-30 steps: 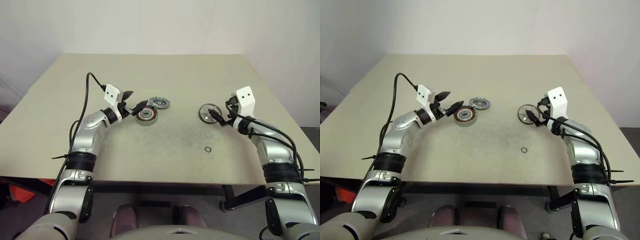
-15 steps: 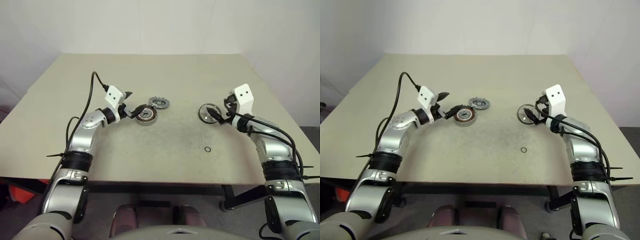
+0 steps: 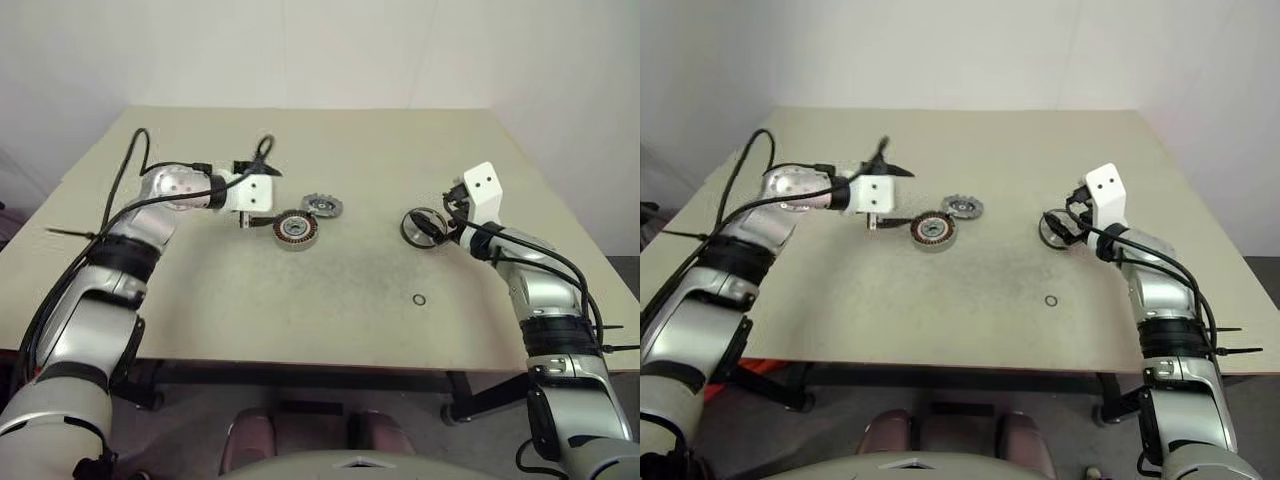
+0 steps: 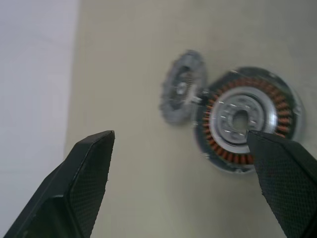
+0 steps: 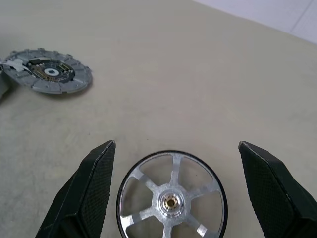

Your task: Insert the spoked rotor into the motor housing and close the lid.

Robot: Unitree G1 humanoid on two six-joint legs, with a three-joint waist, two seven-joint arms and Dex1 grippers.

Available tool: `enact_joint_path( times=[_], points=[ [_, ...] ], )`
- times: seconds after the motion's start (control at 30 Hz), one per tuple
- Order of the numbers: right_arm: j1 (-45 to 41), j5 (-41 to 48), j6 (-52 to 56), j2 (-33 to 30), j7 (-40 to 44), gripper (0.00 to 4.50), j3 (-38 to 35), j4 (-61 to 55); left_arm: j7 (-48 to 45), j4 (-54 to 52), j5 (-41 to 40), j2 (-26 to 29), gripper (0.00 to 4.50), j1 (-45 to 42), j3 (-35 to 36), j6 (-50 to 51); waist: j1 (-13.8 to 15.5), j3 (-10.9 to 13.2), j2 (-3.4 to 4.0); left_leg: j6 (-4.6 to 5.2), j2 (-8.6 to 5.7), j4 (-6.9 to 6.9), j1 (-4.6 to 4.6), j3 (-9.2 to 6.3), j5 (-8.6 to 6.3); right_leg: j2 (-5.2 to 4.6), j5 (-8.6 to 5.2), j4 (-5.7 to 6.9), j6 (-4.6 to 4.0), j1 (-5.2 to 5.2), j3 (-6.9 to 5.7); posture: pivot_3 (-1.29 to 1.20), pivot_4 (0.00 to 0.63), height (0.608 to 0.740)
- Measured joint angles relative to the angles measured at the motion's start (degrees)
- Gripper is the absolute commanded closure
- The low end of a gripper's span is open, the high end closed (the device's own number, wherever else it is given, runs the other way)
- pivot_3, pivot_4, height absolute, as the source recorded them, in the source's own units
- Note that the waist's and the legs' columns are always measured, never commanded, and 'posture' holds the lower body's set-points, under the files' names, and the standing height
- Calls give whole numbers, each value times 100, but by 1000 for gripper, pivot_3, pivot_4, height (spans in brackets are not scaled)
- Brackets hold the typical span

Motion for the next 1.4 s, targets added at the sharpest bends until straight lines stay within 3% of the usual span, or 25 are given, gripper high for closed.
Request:
enact_joint_path(
  times=[0.27,0.57,1.07,1.4],
  points=[
    [3,-4,9,35,-48,0,9,-6,-22,1808,805,-541,36,-1225,-618,-1214,36,5,-9,-3,1,1,-13,-5,4,-5,0,-1,0,3,0,0,0,740],
    [15,-3,137,-99,-47,0,-18,-69,-269,2723,1485,-990,36,-2310,-1131,-1835,44,12,-18,-7,0,1,-2,-7,7,-5,0,0,0,13,5,0,0,740],
    [-24,-2,374,-204,-103,0,-51,-241,-157,3028,2213,-1280,36,-2220,-1669,-2148,63,16,-24,-7,1,2,1,-10,9,-6,1,2,0,23,4,0,0,740],
    [-28,10,399,-194,-273,0,-51,-398,530,3179,2738,-1332,36,-2126,-1995,-1949,65,16,-25,-8,0,2,5,-13,10,-7,1,1,0,28,3,0,0,740]
  ],
)
